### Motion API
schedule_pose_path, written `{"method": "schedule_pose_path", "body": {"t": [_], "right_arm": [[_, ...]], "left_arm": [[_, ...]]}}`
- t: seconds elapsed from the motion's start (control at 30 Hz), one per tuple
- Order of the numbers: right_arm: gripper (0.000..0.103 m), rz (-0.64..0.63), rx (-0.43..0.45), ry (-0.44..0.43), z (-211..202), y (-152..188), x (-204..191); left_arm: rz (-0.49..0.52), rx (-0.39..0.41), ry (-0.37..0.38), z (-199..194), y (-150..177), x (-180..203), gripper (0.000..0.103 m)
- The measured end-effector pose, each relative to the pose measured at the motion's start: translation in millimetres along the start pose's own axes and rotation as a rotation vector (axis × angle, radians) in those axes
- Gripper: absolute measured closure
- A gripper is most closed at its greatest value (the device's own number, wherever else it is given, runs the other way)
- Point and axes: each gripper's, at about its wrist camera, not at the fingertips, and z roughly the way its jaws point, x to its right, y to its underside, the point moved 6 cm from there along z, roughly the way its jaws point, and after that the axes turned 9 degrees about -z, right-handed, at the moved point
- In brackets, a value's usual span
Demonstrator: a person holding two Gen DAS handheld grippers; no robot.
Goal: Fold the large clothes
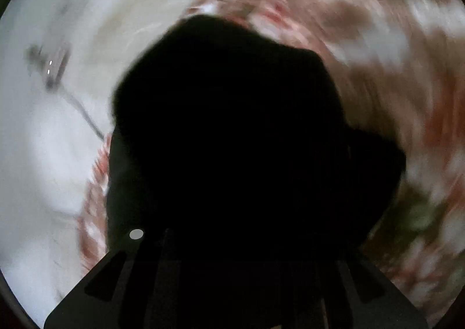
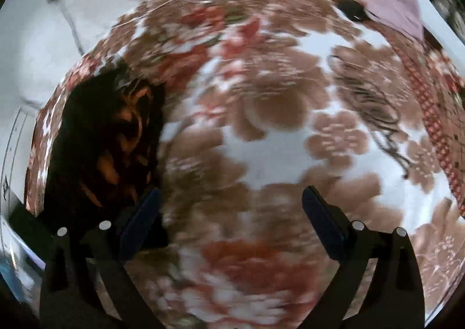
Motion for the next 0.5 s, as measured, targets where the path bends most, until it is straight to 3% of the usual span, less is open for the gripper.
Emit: {"method": "schedule_pose_path", "body": {"t": [0.1, 0.23, 0.33, 0.5], "right_arm": [[0.007, 0.011, -0.013, -0.093, -6.5, -8.1, 1.3], [0.007, 0.044, -0.042, -0.348, -6.6, -27.0, -39.2], [0.007, 0.074, -0.116, -0.516, 9.8, -40.9, -75.6], [0.007, 0.082, -0.205, -0.543, 36.0, -56.1, -98.7]], "left_arm": [[0.071, 0.029, -0.057, 1.8, 8.9, 19.2, 0.088], [0.052, 0.033, -0.061, 1.7, 6.6, 14.5, 0.087], [0.071, 0.053, -0.072, 0.4, 6.3, 16.4, 0.087], [0.125, 0.108, -0.115, -0.6, 12.9, 23.8, 0.086]]}}
